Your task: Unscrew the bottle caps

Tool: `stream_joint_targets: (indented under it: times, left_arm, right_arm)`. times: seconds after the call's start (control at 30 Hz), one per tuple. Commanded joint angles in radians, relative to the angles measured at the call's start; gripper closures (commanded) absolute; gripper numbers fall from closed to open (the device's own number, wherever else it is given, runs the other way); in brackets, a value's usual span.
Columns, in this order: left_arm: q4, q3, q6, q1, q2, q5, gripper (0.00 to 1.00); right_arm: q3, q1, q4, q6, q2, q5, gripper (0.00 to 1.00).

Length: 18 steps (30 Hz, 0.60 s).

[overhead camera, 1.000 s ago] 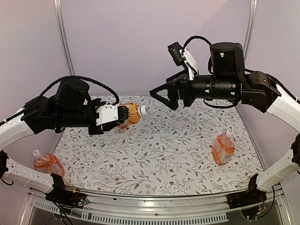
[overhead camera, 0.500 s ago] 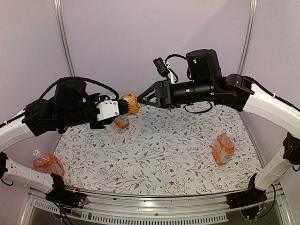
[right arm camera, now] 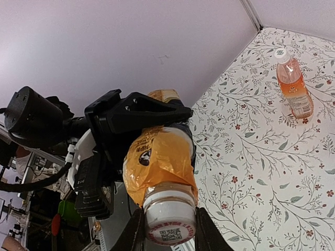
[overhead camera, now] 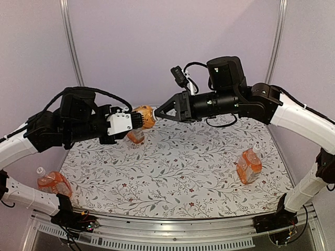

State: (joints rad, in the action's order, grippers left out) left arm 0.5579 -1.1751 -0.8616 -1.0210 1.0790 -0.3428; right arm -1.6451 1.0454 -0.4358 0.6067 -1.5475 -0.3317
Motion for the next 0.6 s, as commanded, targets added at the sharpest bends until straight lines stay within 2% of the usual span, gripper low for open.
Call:
stream_joint_targets:
  times: [0.0,0.1,0.2,0.27,0.33,0.57]
  left_arm:
    - [0.056,-0.013,0.048,-0.016,-0.015,0.074,0.77]
    - [0.239,-0.045,0.073,-0.016,-0.019,0.229,0.77]
    - [0.454,-0.084,0.069,-0.015,-0.011,0.422,0.77]
    - [0.537,-0.084,0.054,-0.016,-0.010,0.503,0.77]
    - [0.564,-0.074,0.039,-0.017,-0.010,0.519,0.77]
    - [0.533,-0.030,0.022,-0.016,-0.015,0.436,0.77]
  right_arm:
    - [-0.102,0.122,-0.228,-0.281,0.005,0.120,1.00]
    - [-0.088,0.294,-0.351,-0.678,0.021,0.344,1.00]
    - [-0.007,0.385,-0.359,-0.946,0.062,0.512,1.00]
    - [0.016,0.398,-0.370,-1.023,0.080,0.552,1.00]
    - [0.018,0.409,-0.382,-1.066,0.087,0.590,1.00]
    - [0.028,0.439,-0.342,-1.167,0.094,0.774,1.00]
